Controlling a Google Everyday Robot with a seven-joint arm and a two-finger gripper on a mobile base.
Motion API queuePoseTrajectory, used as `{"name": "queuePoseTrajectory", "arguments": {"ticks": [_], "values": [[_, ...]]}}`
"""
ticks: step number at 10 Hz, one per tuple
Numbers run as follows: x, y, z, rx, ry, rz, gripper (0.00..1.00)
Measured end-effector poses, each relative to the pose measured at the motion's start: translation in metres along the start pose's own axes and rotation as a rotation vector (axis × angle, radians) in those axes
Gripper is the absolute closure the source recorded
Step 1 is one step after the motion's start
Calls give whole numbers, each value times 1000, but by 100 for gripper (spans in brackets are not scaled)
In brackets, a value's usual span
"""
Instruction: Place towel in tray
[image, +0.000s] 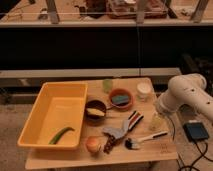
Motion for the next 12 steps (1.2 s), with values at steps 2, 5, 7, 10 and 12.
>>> {"name": "queuePoseTrajectory", "arguments": {"ticks": [2, 5, 7, 10, 12], "values": [[-10, 5, 2, 19, -48, -60, 20], [-44, 27, 9, 41, -116, -226, 20], [-58, 37, 12, 64, -103, -291, 20], [-59, 37, 13, 65, -101, -292, 20], [-61, 38, 14, 62, -106, -302, 20]]}}
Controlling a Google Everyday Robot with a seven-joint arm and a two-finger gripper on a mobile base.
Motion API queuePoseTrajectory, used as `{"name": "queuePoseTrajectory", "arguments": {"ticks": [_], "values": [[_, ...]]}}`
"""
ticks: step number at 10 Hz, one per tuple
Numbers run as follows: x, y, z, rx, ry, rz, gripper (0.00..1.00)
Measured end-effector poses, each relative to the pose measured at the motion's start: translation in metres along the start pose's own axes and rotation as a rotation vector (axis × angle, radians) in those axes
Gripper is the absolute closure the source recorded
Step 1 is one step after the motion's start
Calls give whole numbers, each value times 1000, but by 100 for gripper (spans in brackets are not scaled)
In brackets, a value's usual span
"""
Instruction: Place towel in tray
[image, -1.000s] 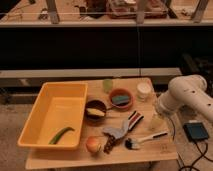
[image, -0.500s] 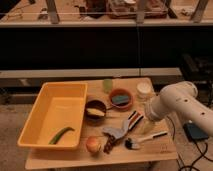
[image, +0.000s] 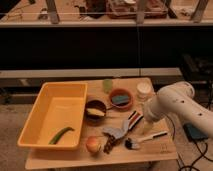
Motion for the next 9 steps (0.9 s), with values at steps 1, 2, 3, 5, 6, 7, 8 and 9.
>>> {"name": "queuePoseTrajectory", "arguments": {"ticks": [1, 2, 3, 5, 6, 7, 8, 9], "values": [[-4, 3, 6, -11, -20, -23, 20], [-13, 6, 13, -23, -40, -46, 20], [-29, 10, 24, -44, -62, -76, 20], [-51, 18, 41, -77, -89, -113, 20], [-56, 22, 48, -93, -100, -129, 20], [-57, 27, 54, -107, -110, -140, 20], [-58, 30, 59, -118, -118, -144, 20], [-57, 35, 66, -131, -128, -149, 20]]}}
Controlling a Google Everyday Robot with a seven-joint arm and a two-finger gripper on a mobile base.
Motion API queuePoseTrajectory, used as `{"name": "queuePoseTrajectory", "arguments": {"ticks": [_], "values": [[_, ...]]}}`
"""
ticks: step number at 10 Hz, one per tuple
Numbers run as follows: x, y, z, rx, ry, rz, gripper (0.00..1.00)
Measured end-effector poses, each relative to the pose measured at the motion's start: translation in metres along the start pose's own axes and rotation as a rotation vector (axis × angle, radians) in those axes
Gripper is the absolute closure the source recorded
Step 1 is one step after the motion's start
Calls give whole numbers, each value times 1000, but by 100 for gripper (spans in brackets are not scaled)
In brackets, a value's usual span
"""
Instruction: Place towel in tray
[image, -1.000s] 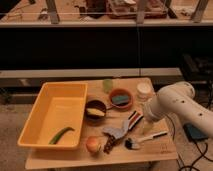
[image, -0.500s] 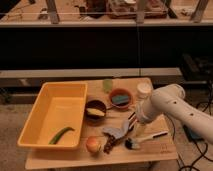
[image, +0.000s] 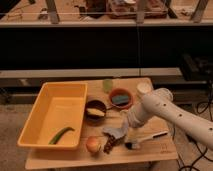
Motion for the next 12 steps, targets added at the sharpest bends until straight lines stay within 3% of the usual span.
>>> {"name": "queuePoseTrajectory", "arguments": {"ticks": [5, 6, 12], "values": [[16, 5, 29, -22, 14, -37, 20], [18, 6, 37, -28, 24, -50, 25], [23, 7, 52, -31, 44, -71, 82]]}}
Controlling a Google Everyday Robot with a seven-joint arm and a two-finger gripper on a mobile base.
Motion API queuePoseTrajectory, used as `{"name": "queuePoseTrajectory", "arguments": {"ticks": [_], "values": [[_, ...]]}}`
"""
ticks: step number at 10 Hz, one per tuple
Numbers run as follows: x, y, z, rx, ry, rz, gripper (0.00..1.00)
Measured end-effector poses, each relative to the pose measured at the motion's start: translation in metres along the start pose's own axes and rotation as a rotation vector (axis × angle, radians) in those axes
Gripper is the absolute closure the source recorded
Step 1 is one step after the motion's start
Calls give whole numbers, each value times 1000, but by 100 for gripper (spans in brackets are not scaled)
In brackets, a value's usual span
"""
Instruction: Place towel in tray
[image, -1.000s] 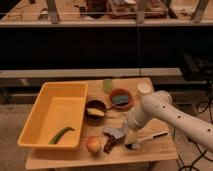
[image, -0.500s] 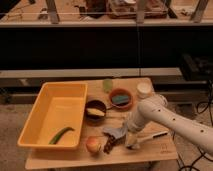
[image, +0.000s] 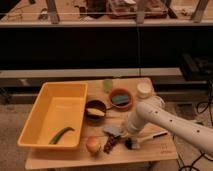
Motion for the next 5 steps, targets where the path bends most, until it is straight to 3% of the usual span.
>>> {"name": "queuePoseTrajectory", "arguments": {"ticks": [2, 5], "values": [[5, -2, -4, 12, 13, -4, 99], [3, -15, -35, 57, 32, 34, 100]]}}
